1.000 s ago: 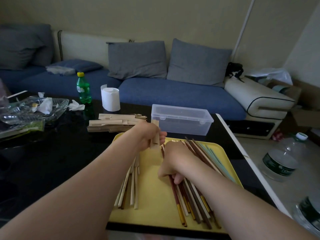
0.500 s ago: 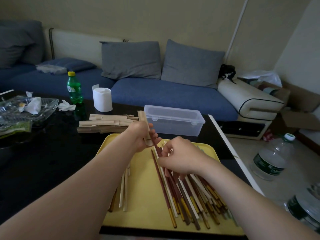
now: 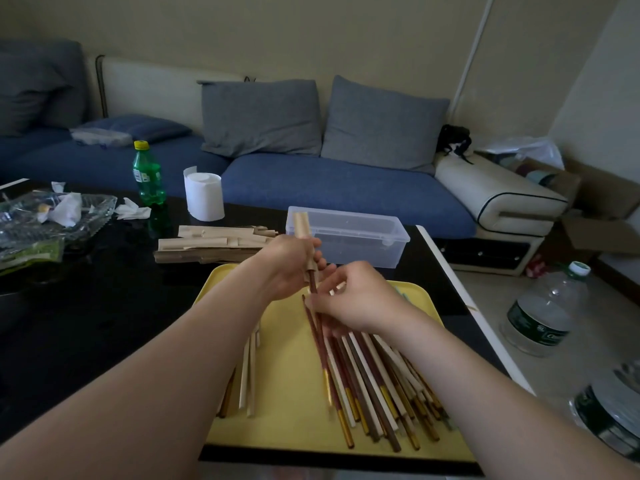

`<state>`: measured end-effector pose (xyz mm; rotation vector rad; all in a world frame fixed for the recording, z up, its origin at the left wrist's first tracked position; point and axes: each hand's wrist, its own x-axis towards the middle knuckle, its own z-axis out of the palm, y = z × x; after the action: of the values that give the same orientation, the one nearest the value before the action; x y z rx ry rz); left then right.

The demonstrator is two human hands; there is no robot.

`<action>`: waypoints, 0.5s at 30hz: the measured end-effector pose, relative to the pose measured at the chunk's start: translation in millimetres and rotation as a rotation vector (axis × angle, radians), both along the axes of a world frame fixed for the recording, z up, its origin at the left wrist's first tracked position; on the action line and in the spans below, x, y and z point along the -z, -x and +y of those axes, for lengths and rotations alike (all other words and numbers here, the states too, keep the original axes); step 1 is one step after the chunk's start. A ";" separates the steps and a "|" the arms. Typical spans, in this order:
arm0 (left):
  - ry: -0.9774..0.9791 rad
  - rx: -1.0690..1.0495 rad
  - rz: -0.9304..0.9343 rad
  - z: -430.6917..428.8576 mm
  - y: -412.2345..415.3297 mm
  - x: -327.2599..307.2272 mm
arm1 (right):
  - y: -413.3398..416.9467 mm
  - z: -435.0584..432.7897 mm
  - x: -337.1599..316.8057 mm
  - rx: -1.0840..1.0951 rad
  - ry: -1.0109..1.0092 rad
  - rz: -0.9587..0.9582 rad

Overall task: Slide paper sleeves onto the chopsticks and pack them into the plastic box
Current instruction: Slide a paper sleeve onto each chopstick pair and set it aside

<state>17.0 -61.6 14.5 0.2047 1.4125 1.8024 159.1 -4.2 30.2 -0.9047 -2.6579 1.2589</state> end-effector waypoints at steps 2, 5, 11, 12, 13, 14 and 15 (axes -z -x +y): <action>-0.050 0.006 -0.036 1.5 -2.9 -3.1 | 3.7 -2.2 1.7 0.108 0.145 0.086; -0.077 -0.046 -0.069 4.0 1.8 -4.1 | 2.6 -8.2 -2.0 0.100 0.295 -0.010; -0.059 -0.044 -0.060 -1.9 11.4 0.0 | 2.7 -14.3 -3.2 0.000 0.296 -0.039; -0.046 -0.003 -0.053 -3.5 9.6 -0.3 | 5.1 -14.9 -1.2 0.017 0.314 -0.008; -0.033 0.036 -0.047 -4.3 7.8 -0.9 | 8.3 -14.2 1.5 0.042 0.325 0.025; -0.018 0.071 -0.045 -4.8 5.8 -1.1 | 10.9 -12.7 4.1 0.072 0.325 0.051; 0.001 0.098 -0.041 -5.6 4.8 -1.6 | 12.6 -11.7 5.1 0.102 0.320 0.075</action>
<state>12.1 -67.2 16.1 0.2309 1.3517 1.7159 146.5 -15.9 25.1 -0.9919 -2.3602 1.6860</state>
